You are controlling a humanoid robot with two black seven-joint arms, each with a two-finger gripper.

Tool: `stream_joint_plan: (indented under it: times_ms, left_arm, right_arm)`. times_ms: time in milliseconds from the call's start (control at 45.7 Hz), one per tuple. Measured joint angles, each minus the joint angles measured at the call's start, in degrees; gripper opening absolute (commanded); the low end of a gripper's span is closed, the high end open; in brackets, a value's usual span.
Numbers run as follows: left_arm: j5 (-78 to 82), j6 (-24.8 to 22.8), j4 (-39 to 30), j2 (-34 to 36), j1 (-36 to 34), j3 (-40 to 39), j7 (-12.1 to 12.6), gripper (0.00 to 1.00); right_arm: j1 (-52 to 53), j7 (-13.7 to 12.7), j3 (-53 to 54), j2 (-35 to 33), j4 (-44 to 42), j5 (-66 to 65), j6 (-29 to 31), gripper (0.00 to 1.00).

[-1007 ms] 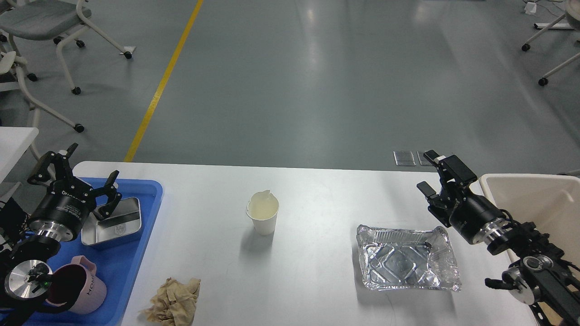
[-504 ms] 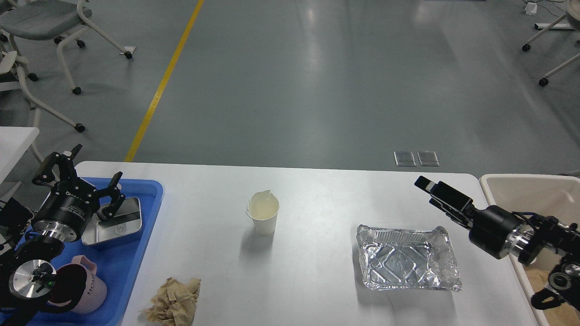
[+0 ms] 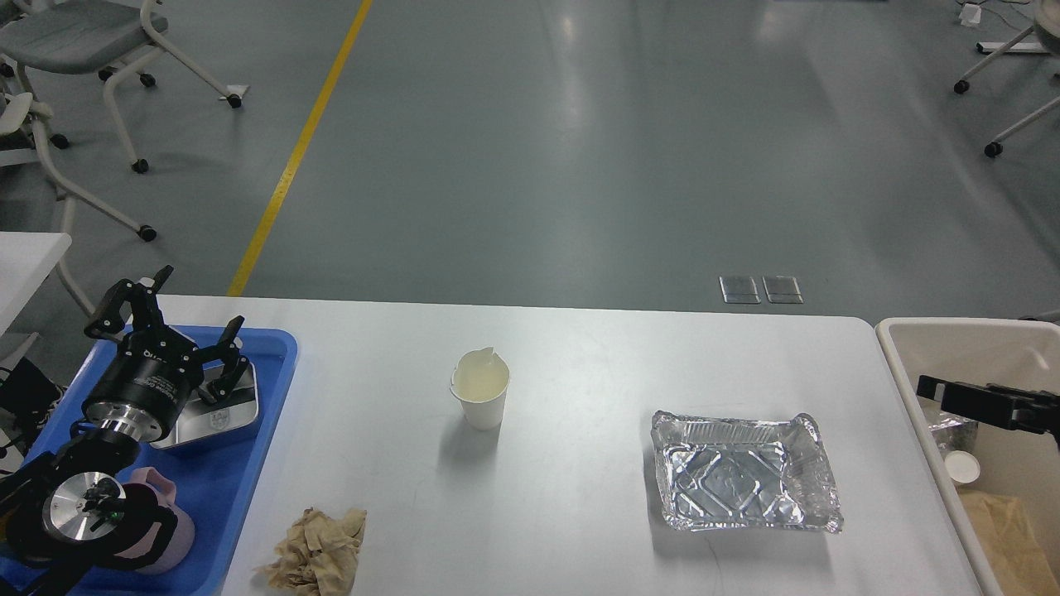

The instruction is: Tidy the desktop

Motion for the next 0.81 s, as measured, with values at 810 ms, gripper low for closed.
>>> stream_joint_plan:
  times_ms: [810]
  left_arm:
    - [0.0,0.1,0.0,-0.04,0.87,0.31,0.0,0.96]
  right_arm:
    - [-1.31,-2.61,-4.9,-7.14,1.14,-11.39,-8.46,1.0]
